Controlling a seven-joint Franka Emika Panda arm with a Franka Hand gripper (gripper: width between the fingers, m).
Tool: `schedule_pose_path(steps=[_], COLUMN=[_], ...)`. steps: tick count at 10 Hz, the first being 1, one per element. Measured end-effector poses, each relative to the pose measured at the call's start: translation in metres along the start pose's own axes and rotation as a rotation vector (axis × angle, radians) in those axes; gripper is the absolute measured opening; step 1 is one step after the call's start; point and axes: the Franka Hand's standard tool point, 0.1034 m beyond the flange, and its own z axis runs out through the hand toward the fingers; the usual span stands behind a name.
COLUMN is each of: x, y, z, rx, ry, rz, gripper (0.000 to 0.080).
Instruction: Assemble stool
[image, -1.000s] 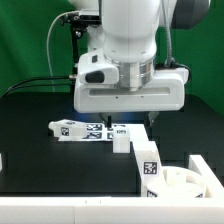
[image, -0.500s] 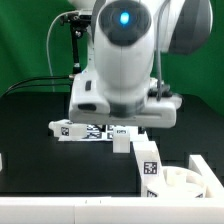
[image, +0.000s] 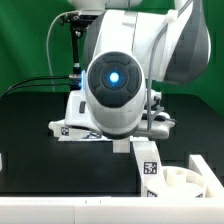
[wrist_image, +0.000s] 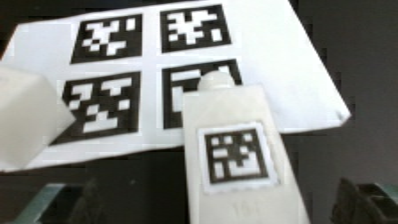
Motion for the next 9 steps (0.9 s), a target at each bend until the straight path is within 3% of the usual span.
schedule_pose_path(steps=[5, 8, 9], x=[0.004, 0.003, 0.003], y=[0.001, 0.003, 0.004], z=[0.017, 0.018, 0.018], rx=[-0.004, -0.002, -0.001], ry=[-0.009, -0.013, -0.013], rz=[0.075, 0.112, 0.113], gripper=[0.0649, 0.0649, 0.0536])
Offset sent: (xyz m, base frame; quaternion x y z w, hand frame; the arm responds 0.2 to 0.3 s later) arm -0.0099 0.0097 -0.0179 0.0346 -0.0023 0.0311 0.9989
